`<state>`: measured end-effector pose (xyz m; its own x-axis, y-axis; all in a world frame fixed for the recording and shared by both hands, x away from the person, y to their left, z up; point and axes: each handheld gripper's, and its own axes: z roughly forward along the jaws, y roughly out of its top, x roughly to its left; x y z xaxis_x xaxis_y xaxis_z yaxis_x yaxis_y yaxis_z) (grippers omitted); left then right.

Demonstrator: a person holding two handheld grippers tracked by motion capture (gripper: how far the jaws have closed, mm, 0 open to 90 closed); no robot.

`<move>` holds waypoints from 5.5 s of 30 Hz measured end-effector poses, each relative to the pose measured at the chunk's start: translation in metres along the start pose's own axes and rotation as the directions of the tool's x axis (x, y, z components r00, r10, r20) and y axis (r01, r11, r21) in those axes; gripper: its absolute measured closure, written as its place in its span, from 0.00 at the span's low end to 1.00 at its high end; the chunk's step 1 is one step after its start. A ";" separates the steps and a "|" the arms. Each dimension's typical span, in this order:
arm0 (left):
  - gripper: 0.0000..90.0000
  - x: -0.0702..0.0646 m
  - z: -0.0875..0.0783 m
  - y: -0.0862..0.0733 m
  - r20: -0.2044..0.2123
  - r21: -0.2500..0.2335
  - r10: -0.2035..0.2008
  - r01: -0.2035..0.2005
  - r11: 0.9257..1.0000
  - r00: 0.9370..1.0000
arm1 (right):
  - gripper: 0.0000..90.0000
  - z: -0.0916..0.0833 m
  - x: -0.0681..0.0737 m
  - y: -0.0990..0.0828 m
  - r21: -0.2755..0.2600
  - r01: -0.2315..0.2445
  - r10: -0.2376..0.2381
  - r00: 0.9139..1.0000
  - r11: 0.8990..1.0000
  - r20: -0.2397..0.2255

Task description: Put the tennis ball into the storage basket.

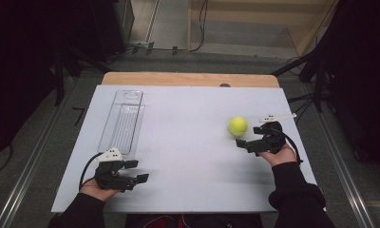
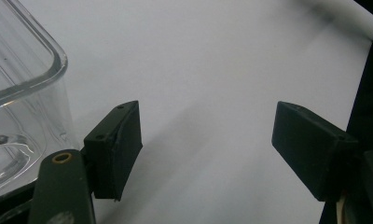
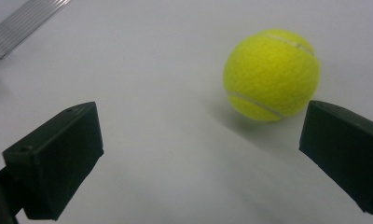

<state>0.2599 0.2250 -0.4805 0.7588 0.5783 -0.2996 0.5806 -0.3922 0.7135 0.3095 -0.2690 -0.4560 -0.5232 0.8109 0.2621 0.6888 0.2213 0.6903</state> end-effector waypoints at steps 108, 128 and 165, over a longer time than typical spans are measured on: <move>0.27 0.000 -0.001 -0.001 0.004 -0.009 -0.001 0.002 1.000 1.000 | 0.00 0.074 -0.033 0.033 0.059 -0.084 0.073 0.983 0.995 0.167; 0.27 0.000 -0.002 0.000 0.004 -0.012 -0.006 0.006 1.000 1.000 | 0.26 0.079 -0.033 0.024 0.072 -0.075 0.062 0.984 0.995 0.164; 0.27 0.000 -0.002 0.000 0.006 -0.013 -0.005 0.005 1.000 1.000 | 0.26 0.043 -0.005 0.041 0.023 0.013 -0.016 0.995 1.000 0.094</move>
<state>0.2594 0.2265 -0.4797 0.7577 0.5761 -0.3066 0.5805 -0.3803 0.7200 0.3621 -0.2407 -0.4580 -0.4844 0.8546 0.1870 0.6931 0.2445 0.6781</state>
